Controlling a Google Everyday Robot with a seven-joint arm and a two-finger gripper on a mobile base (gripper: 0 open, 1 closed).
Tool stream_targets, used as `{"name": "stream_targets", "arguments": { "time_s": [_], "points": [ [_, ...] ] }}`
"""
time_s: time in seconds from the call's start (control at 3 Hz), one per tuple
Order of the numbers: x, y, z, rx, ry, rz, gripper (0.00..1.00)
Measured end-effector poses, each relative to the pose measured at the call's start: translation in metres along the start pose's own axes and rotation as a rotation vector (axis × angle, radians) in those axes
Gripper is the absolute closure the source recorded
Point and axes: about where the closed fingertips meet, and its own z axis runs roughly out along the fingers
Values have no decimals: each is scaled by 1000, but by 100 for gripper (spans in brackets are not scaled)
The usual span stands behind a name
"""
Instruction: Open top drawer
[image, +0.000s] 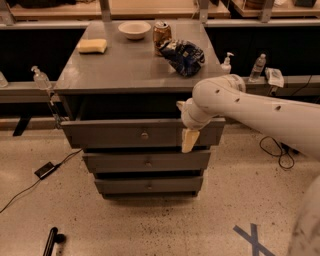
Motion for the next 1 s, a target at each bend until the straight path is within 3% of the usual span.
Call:
{"name": "stream_targets", "arguments": {
  "time_s": [0.33, 0.67, 1.0],
  "points": [
    [5, -17, 19, -44, -83, 41, 0],
    [7, -17, 35, -110, -148, 94, 0],
    [9, -12, 40, -139, -173, 116, 0]
  ]
}}
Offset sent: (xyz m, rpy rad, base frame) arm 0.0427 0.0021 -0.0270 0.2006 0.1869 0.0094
